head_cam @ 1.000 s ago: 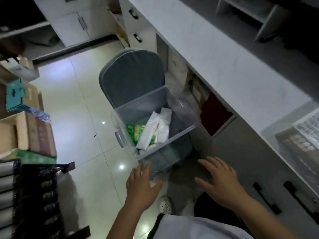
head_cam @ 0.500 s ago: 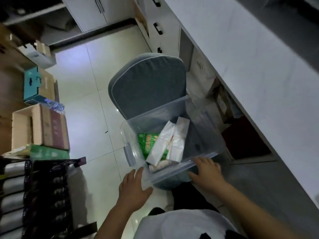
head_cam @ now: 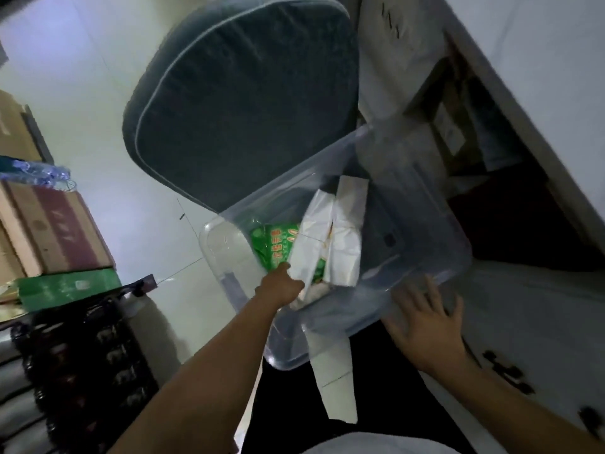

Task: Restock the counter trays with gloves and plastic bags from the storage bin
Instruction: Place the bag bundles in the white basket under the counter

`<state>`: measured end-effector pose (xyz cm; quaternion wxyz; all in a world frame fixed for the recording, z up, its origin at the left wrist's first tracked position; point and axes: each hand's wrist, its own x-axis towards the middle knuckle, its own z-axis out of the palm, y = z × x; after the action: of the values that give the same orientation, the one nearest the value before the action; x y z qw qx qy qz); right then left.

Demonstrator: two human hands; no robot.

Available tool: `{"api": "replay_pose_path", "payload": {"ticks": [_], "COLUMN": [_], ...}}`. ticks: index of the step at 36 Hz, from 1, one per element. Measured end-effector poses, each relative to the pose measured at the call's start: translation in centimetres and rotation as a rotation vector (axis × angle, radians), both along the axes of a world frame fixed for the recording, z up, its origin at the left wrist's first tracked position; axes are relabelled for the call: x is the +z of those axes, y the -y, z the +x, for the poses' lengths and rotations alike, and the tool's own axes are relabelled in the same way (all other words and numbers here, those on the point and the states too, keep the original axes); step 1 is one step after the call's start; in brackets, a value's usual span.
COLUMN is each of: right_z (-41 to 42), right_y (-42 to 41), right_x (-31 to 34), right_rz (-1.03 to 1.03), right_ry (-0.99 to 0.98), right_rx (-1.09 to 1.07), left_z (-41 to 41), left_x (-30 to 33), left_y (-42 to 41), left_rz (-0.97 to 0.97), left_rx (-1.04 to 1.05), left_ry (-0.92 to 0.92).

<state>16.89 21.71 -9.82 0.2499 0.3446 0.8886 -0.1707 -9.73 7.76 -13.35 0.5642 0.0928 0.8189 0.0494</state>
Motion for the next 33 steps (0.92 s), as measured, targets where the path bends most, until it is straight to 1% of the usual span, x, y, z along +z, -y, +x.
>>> {"api": "replay_pose_path", "payload": {"ticks": [2, 6, 12, 18, 24, 26, 29, 33], "right_z": [0.6, 0.8, 0.0, -0.3, -0.4, -0.5, -0.9, -1.5], "right_y": [0.7, 2.3, 4.2, 5.1, 5.1, 5.1, 5.0, 4.7], "right_x": [-0.8, -1.2, -2.6, -3.6, -3.7, -3.6, -3.3, -2.7], "right_rz": [0.012, 0.000, 0.004, 0.046, 0.054, 0.038, 0.023, -0.026], "right_ry": [-0.024, -0.077, -0.143, -0.168, -0.178, -0.173, -0.159, -0.104], "right_rx": [-0.033, -0.120, -0.292, -0.359, -0.378, -0.390, -0.415, -0.424], "left_z": [-1.2, -2.8, -3.7, -4.1, -4.5, -4.6, -5.0, -5.1], "left_x": [-2.4, -6.4, -11.4, -13.7, -14.1, -13.6, -12.3, -9.2], "left_y": [-1.0, -2.6, -5.2, -6.8, -7.7, -7.5, -6.8, -5.9], "left_rz": [-0.005, 0.053, 0.086, 0.022, 0.086, 0.104, 0.129, 0.192], "left_rx": [0.062, 0.154, 0.193, 0.199, 0.323, 0.340, 0.379, 0.411], "left_ry": [-0.022, -0.046, -0.049, -0.153, -0.071, -0.015, 0.103, 0.157]}}
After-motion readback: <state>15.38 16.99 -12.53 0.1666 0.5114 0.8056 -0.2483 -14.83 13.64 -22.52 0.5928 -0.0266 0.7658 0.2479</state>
